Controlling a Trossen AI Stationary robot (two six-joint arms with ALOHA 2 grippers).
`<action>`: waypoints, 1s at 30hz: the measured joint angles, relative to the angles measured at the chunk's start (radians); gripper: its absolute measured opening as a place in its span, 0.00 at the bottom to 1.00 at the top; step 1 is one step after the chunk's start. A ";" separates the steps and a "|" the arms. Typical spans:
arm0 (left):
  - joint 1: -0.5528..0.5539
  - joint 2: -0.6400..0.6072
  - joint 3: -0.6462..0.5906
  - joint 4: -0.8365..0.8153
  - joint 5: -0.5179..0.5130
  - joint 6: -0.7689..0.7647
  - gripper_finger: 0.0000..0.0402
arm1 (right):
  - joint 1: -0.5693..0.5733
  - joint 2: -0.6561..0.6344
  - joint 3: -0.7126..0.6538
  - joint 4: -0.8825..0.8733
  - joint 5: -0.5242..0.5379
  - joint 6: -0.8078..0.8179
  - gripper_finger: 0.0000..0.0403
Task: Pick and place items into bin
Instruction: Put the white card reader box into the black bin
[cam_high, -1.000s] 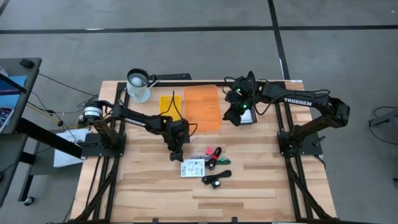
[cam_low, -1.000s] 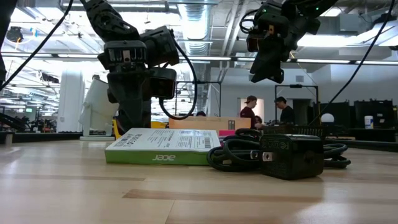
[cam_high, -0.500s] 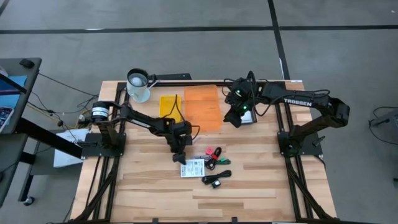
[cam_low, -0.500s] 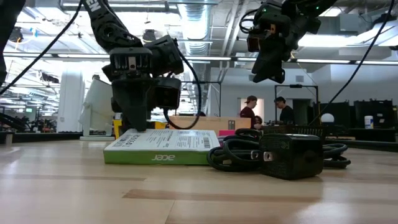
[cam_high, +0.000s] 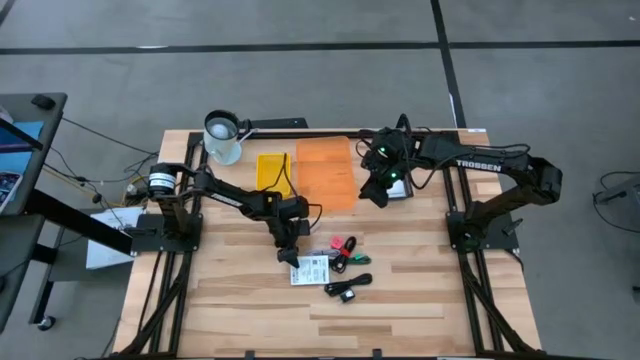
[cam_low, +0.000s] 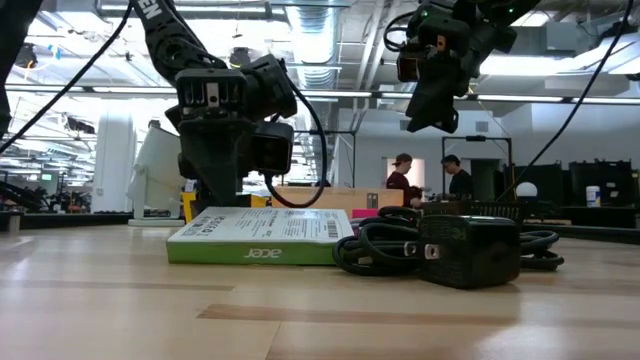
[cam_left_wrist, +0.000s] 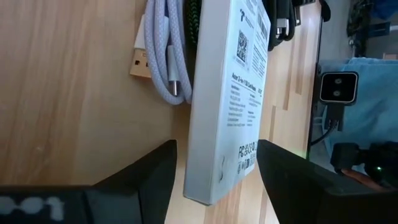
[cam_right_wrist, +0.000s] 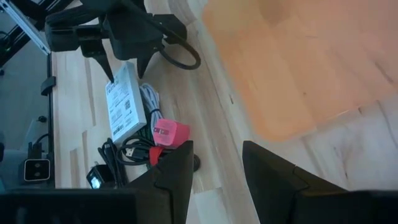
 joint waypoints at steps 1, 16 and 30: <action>-0.001 0.000 0.000 0.000 0.000 0.000 0.53 | 0.000 0.000 0.000 0.000 0.000 0.000 0.33; -0.006 -0.001 0.000 0.010 -0.003 0.000 0.49 | 0.000 0.000 0.000 0.000 0.000 -0.001 0.33; -0.006 -0.002 0.000 0.016 0.000 0.000 0.23 | 0.000 0.000 0.000 0.000 0.000 -0.001 0.33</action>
